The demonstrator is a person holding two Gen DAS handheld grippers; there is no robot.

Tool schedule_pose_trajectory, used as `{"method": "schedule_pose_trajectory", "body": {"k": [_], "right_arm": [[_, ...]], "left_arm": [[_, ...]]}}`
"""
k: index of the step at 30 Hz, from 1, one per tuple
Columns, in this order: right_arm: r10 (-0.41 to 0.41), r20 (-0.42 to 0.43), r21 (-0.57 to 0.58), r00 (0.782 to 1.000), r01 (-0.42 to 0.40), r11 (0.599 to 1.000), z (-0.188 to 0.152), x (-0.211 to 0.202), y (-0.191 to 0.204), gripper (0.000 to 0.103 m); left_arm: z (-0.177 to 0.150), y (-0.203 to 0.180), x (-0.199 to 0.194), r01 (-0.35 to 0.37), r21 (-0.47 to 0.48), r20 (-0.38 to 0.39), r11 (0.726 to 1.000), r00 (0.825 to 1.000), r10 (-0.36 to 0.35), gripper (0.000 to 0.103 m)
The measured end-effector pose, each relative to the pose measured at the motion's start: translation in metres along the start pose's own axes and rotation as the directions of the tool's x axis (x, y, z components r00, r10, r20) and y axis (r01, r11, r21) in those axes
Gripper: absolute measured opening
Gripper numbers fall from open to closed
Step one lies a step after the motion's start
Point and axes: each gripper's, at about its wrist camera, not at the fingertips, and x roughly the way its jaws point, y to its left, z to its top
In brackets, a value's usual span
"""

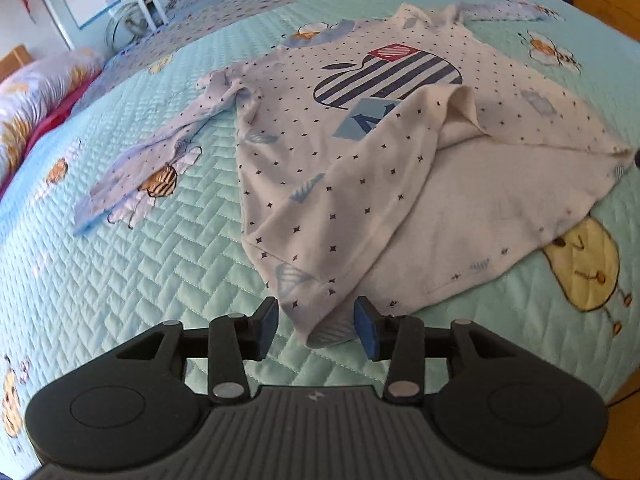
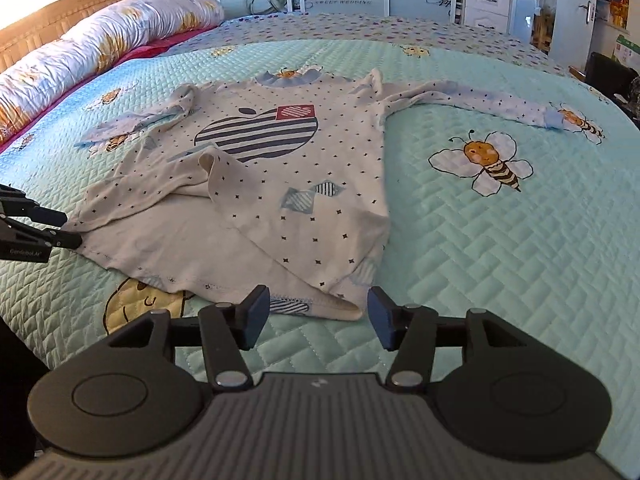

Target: Fold clothes

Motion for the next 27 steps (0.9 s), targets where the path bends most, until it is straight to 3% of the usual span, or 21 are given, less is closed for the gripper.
{"method": "schedule_pose_trajectory", "body": {"k": [2, 9, 15, 21, 24, 26, 27], "right_arm": [[0.008, -0.002, 0.006, 1.000, -0.008, 1.000, 0.001, 0.002, -0.001, 0.057], [0.026, -0.010, 0.021, 1.000, -0.026, 0.999, 0.000, 0.009, 0.000, 0.057], [0.011, -0.011, 0.036, 1.000, -0.010, 0.999, -0.004, 0.006, -0.005, 0.057], [-0.034, -0.007, 0.017, 0.999, 0.034, 0.999, -0.007, 0.005, -0.008, 0.057], [-0.061, 0.014, -0.016, 0.998, 0.061, 0.998, -0.004, 0.005, -0.004, 0.057], [-0.072, 0.022, -0.063, 0.997, 0.073, 0.995, -0.002, 0.008, 0.001, 0.057], [-0.088, 0.022, -0.098, 0.996, 0.089, 0.991, -0.002, 0.010, 0.005, 0.057]], "left_arm": [[-0.002, -0.003, 0.000, -0.041, 0.039, 0.012, 0.998, 0.999, 0.040, 0.057], [-0.002, -0.007, 0.001, -0.153, 0.092, 0.033, 0.984, 0.988, 0.150, 0.058], [-0.001, -0.013, -0.003, -0.204, 0.139, 0.051, 0.969, 0.979, 0.198, 0.057], [0.004, -0.013, 0.003, -0.207, 0.129, 0.040, 0.970, 0.978, 0.204, 0.055], [0.010, -0.016, 0.002, -0.186, 0.122, 0.057, 0.975, 0.982, 0.180, 0.042], [0.012, -0.015, 0.002, -0.182, 0.103, 0.061, 0.978, 0.982, 0.176, 0.014], [0.013, -0.013, 0.002, -0.175, 0.082, 0.059, 0.981, 0.984, 0.170, 0.007]]}}
